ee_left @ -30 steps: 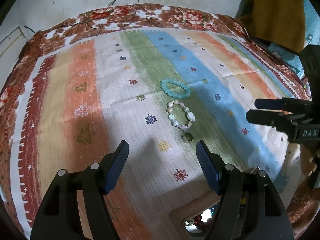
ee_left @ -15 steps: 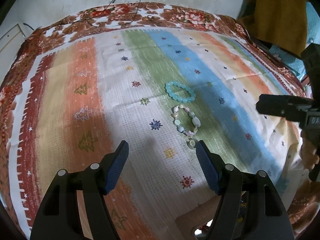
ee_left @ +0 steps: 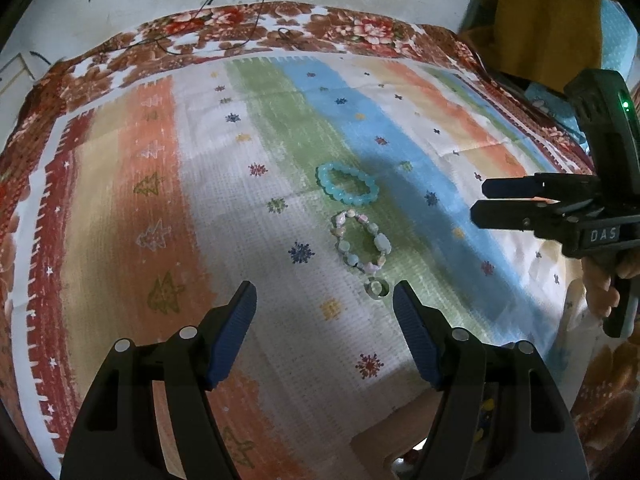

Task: Organize jewelry
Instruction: 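Move both open tools from the tin toward the white stone bead bracelet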

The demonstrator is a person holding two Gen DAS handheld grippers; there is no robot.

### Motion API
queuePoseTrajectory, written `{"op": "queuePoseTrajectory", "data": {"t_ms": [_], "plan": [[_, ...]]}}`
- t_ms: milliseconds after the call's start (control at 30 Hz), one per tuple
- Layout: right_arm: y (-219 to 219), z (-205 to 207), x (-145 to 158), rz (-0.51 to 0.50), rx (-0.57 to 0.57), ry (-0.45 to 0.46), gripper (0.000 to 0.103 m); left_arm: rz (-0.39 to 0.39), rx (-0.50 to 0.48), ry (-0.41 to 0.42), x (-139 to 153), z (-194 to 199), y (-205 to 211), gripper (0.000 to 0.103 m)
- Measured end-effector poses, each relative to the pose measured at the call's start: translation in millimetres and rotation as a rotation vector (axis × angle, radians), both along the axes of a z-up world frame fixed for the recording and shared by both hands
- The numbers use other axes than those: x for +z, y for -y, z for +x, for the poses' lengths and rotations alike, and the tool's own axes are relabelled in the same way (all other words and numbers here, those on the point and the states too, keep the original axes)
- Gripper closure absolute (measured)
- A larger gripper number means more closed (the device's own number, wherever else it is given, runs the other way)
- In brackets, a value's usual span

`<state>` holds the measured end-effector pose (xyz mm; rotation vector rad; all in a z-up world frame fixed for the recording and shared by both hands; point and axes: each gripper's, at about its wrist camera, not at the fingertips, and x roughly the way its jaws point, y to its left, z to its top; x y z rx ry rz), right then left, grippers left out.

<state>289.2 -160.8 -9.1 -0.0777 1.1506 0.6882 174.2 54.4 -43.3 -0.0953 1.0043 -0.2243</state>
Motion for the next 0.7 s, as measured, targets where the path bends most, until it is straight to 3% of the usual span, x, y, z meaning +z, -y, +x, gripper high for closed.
{"op": "queuePoseTrajectory", "data": {"t_ms": [700], "plan": [[-9,18,-32,-0.05,-0.001,-0.058,0.028,-0.03,0.031,-0.042,-20,11,-22,0.032]]}}
